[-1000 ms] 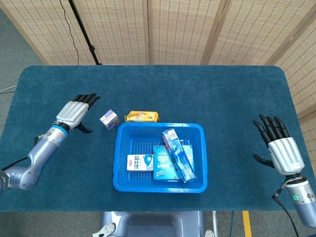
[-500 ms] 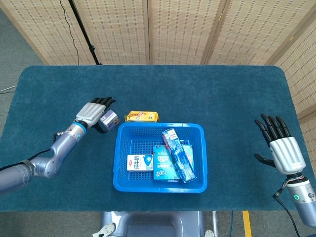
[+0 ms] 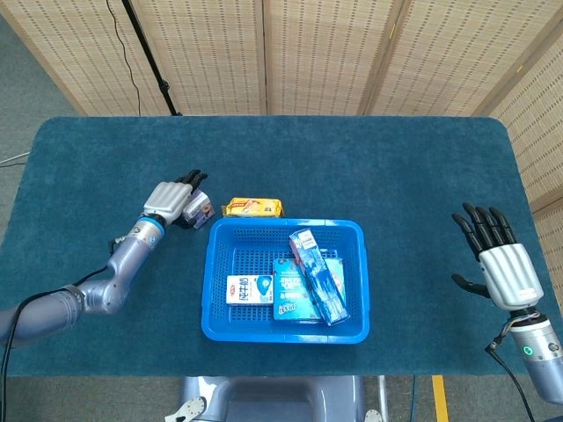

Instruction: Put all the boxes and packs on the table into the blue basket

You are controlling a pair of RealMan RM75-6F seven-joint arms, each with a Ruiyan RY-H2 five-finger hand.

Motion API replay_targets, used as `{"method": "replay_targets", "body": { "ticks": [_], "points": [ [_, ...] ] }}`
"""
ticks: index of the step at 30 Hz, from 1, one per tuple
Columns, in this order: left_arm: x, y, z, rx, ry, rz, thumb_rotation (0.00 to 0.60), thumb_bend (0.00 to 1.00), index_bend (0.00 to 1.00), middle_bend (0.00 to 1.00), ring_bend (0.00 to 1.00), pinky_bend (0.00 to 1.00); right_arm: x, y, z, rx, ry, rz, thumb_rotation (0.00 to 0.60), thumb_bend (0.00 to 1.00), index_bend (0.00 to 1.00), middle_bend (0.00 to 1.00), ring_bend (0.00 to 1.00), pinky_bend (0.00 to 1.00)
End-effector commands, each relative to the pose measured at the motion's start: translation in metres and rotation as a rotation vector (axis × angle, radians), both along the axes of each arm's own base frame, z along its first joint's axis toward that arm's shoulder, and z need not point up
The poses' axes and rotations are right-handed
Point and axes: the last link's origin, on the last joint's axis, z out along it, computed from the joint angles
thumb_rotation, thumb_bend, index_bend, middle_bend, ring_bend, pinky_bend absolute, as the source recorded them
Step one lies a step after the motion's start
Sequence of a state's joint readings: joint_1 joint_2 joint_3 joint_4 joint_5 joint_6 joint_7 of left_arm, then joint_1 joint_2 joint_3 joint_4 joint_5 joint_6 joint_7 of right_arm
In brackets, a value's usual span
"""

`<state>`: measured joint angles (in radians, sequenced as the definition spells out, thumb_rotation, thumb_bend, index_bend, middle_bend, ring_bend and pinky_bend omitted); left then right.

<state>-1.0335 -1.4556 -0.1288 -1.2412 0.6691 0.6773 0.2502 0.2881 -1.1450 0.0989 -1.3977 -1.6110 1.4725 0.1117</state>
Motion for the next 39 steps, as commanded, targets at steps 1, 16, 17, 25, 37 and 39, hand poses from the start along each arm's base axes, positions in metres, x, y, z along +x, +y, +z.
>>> {"method": "replay_targets", "body": {
  "ticks": [1,16,17,25,37,39],
  "points": [
    [0.001,0.001,-0.001,0.019,-0.012,0.003,0.600,0.44,0.27,0.24,0.34,0.56,0.000,0.000,0.000,0.001,-0.001,0.000,0.600,0.00,0.00,0.00,0.00,0.00],
    [0.010,0.001,0.019,0.094,-0.085,-0.024,0.600,0.50,0.41,0.35,0.41,0.58,0.000,0.001,0.000,0.003,-0.004,-0.001,0.600,0.00,0.00,0.00,0.00,0.00],
    [0.011,0.000,0.022,0.100,-0.093,-0.028,0.600,0.50,0.41,0.35,0.41,0.58,0.000,0.001,0.000,0.003,-0.004,0.000,0.600,0.00,0.00,0.00,0.00,0.00],
    [0.049,-0.032,0.064,0.138,-0.217,-0.207,0.600,0.51,0.41,0.35,0.41,0.58,0.000,0.000,0.000,0.001,-0.004,-0.003,0.600,0.00,0.00,0.00,0.00,0.00],
    [0.100,-0.114,0.064,-0.025,-0.240,-0.521,0.600,0.51,0.41,0.35,0.41,0.58,0.001,0.001,0.001,-0.001,-0.005,-0.005,0.600,0.00,0.00,0.00,0.00,0.00],
    [0.106,-0.128,0.051,-0.087,-0.228,-0.570,0.600,0.51,0.41,0.35,0.41,0.58,0.001,0.001,0.001,-0.001,-0.006,-0.006,0.600,0.00,0.00,0.00,0.00,0.00]
  ]
}}
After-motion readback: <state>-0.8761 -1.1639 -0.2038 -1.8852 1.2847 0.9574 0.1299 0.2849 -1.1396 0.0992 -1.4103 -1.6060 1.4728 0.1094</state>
